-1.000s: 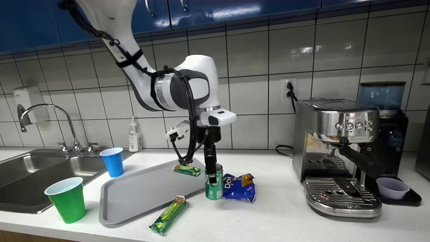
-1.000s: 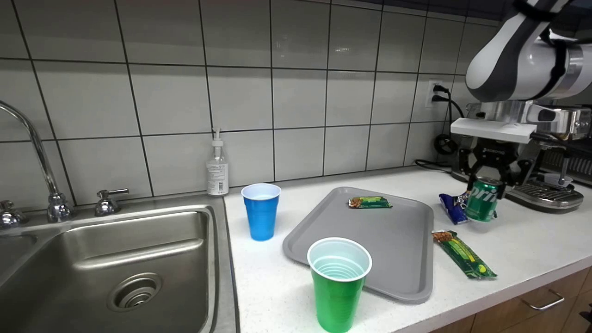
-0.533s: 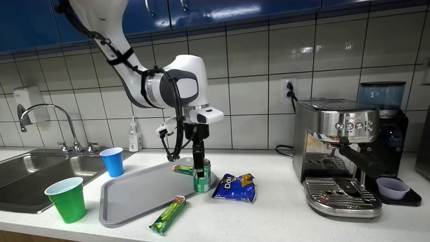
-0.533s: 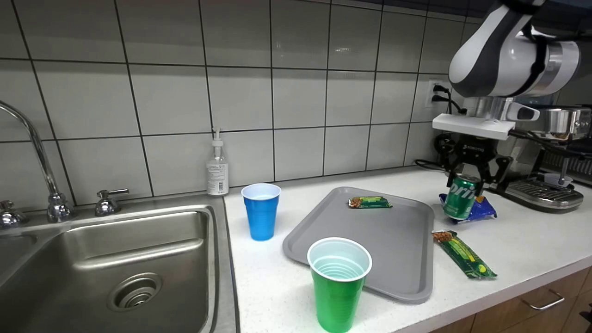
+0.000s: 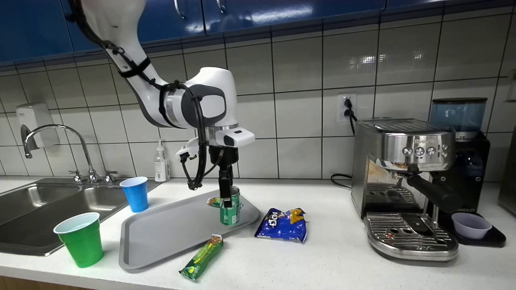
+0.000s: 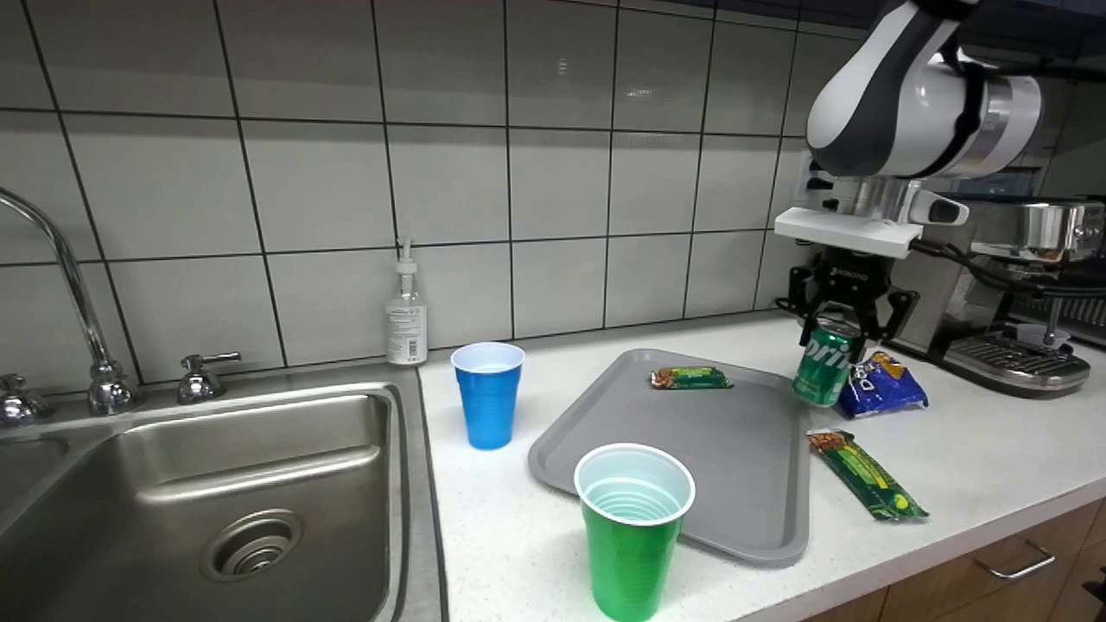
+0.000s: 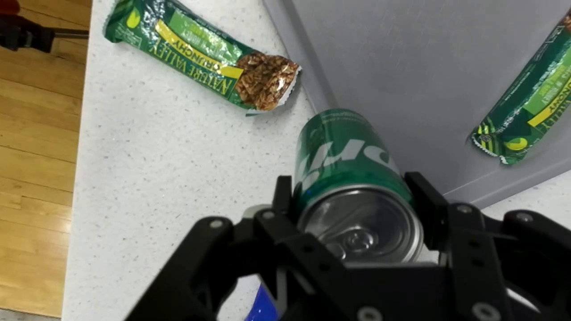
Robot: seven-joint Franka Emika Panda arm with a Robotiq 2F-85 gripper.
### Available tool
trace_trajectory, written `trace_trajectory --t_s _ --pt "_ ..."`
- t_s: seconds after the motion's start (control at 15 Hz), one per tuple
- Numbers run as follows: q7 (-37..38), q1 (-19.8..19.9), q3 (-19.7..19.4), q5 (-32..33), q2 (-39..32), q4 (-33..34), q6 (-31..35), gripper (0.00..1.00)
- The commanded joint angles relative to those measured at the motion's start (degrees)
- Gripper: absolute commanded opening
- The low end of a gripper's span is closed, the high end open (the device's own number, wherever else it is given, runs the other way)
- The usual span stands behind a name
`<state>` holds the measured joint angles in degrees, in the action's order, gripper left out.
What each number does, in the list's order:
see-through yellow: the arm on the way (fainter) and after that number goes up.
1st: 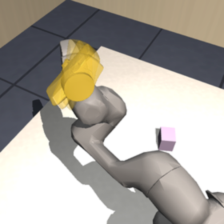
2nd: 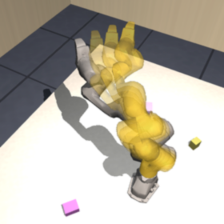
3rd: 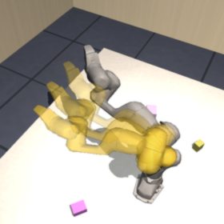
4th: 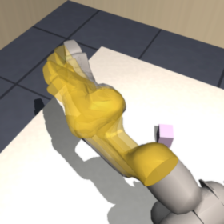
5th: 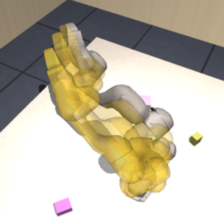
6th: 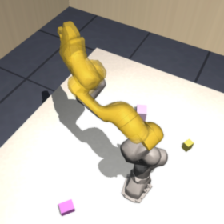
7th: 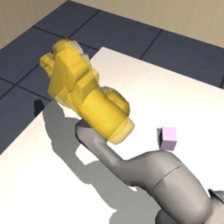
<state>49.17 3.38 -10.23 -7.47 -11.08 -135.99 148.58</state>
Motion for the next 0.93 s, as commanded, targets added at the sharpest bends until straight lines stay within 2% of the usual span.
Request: trace_trajectory --t_s 0.0,0.87 --pt "2.55 -0.71 0.86 -1.4 -1.19 2.12 0.88 0.39" --pt "10.09 -5.56 -0.52 3.07 -8.07 7.1 3.8 0.39"
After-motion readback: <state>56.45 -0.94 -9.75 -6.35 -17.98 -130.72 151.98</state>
